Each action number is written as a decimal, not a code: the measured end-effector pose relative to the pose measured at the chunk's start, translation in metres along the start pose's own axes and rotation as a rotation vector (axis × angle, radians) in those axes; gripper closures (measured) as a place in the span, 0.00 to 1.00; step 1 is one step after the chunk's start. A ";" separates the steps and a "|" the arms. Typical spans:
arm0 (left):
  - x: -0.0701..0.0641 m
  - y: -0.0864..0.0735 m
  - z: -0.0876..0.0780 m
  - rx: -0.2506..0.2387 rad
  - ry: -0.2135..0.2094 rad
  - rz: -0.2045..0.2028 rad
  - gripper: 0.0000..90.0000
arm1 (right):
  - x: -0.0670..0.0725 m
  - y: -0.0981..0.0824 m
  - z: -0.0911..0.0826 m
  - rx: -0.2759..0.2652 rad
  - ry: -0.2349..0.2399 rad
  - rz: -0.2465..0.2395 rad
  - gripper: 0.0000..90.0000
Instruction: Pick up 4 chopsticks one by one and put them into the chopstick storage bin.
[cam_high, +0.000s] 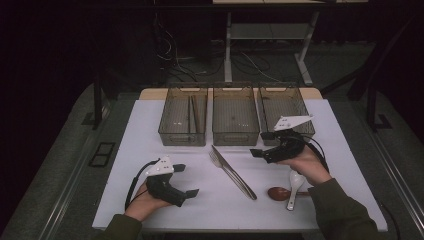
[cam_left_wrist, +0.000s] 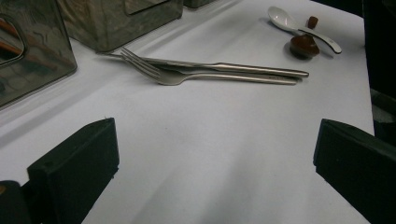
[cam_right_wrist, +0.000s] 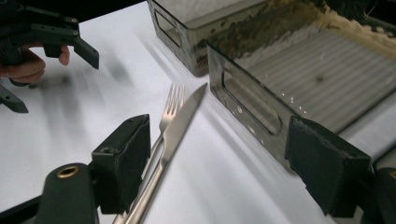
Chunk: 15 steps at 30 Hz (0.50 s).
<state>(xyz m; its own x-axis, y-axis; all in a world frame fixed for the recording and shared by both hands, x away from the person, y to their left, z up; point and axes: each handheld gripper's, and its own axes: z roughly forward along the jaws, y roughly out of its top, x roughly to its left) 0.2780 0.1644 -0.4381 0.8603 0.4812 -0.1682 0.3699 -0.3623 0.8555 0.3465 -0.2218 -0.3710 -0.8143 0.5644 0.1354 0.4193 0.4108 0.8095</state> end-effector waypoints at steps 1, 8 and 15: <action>0.000 0.000 0.000 0.001 0.000 0.000 0.00 | 0.000 -0.003 -0.002 0.007 -0.003 0.003 0.25; -0.001 0.000 0.000 0.000 -0.001 0.002 0.00 | -0.004 -0.024 -0.015 0.025 -0.034 0.038 0.26; -0.001 0.000 0.000 0.000 0.001 0.004 0.00 | -0.007 -0.043 -0.033 0.024 -0.062 0.082 0.28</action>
<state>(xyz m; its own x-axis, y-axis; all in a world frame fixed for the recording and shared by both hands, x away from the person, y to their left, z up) 0.2772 0.1640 -0.4374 0.8614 0.4805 -0.1647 0.3669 -0.3643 0.8560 0.3212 -0.2672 -0.3877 -0.7510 0.6394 0.1645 0.4937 0.3785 0.7829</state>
